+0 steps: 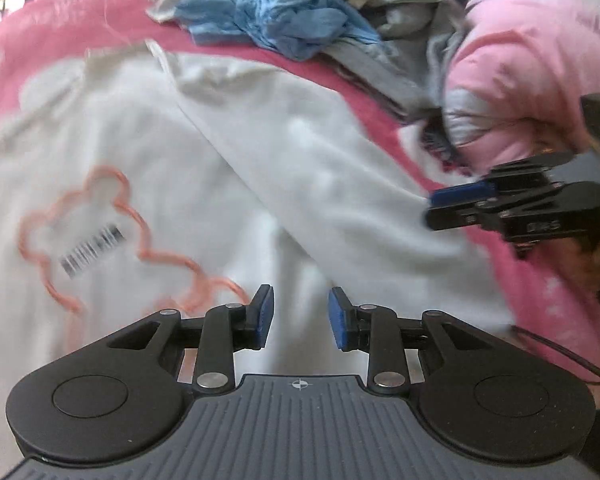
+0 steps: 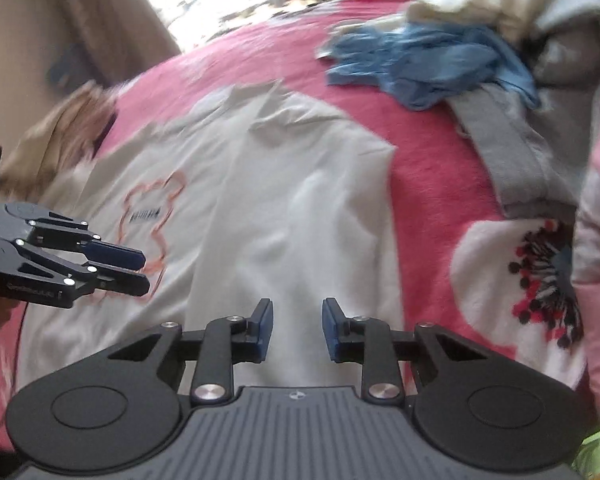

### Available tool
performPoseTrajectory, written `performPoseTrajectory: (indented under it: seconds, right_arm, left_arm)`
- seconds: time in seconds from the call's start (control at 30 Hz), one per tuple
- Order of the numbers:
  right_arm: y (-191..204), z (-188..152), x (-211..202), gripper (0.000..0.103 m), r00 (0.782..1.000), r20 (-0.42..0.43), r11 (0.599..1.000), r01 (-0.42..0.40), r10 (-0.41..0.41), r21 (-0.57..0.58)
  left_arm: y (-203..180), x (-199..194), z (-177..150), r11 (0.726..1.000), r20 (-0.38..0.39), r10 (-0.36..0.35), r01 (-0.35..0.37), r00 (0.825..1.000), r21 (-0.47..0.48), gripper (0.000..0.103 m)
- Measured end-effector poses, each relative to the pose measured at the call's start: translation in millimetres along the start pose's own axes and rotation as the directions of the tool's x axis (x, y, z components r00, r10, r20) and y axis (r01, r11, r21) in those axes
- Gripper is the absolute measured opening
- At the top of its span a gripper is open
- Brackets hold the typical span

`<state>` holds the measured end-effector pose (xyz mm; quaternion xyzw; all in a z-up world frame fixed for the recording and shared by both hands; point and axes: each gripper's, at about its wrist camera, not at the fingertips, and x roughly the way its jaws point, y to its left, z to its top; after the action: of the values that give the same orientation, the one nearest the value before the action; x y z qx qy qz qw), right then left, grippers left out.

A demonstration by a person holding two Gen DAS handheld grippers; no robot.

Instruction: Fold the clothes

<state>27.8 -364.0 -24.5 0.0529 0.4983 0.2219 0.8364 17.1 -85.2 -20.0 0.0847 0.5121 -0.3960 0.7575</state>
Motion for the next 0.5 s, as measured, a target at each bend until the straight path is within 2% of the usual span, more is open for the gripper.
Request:
performPoseTrajectory:
  seconds: [0.1, 0.17, 0.23, 0.33, 0.5]
  right_arm:
    - [-14.7, 3.5, 6.1, 0.031, 1.000, 0.018, 0.997, 0.002, -0.003, 0.080]
    - [-21.8, 5.2, 11.9, 0.031, 1.000, 0.025, 0.993, 0.007, -0.010, 0.117]
    - [-26.0, 6.6, 14.6, 0.031, 0.999, 0.032, 0.990, 0.012, -0.017, 0.143]
    - [-30.5, 8.5, 15.9, 0.031, 0.999, 0.047, 0.987, 0.017, -0.025, 0.160]
    - [-36.5, 10.4, 24.8, 0.031, 0.998, 0.058, 0.983, -0.012, 0.001, 0.182]
  left_arm:
    - [1.5, 6.7, 29.9, 0.994, 0.019, 0.050, -0.052, 0.999, 0.099, 0.030]
    - [-1.9, 18.8, 51.8, 0.987, 0.054, 0.045, -0.052, 0.998, 0.151, 0.030]
    - [-8.7, 34.2, 72.3, 0.986, 0.104, 0.028, -0.045, 0.994, 0.162, 0.031]
    - [-12.0, 64.0, 91.6, 0.992, 0.170, 0.025, -0.046, 0.985, 0.118, 0.031]
    - [4.8, 109.2, 113.1, 0.999, 0.220, 0.040, -0.042, 0.975, 0.006, 0.031]
